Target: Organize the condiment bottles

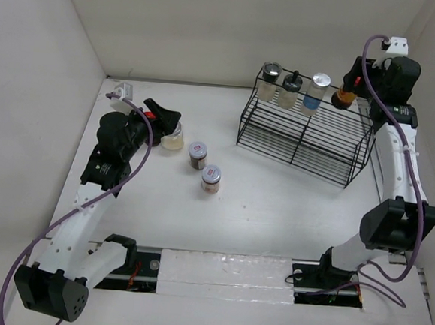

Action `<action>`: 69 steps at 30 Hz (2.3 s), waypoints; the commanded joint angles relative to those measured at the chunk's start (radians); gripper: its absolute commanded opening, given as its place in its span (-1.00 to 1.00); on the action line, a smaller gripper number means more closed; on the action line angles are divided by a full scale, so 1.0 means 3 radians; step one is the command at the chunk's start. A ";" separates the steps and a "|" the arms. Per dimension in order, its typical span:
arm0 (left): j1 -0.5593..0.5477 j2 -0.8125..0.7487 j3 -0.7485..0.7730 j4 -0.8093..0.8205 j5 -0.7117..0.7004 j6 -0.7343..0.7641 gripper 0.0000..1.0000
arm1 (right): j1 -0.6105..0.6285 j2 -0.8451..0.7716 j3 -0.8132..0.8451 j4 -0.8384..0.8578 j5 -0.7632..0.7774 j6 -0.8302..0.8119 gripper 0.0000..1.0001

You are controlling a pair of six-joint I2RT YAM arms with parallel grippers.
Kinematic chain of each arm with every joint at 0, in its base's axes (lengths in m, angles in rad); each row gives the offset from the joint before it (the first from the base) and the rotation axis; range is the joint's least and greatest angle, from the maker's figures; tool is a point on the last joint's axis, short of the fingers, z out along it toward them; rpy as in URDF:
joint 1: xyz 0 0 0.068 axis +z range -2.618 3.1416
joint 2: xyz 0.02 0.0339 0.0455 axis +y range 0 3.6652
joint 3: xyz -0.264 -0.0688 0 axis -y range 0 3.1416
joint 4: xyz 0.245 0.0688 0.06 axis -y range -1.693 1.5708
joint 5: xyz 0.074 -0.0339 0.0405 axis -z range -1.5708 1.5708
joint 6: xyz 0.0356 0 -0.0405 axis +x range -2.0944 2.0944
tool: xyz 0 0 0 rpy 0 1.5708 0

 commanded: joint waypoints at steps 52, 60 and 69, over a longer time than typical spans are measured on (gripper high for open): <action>0.0016 -0.0486 0.0077 -0.0176 -0.1060 -0.0170 0.08 | 0.2983 0.1136 0.0054 0.1086 -0.0442 -0.0416 0.81; 0.0016 -0.0533 0.0107 -0.0211 -0.0907 -0.0170 0.19 | 0.3167 0.2194 0.1061 0.0611 -0.0268 -0.0493 0.99; 0.0016 -0.0563 0.0077 -0.0104 -0.0717 -0.0139 0.21 | 0.3203 0.2865 0.1900 0.0426 0.0157 -0.0523 0.99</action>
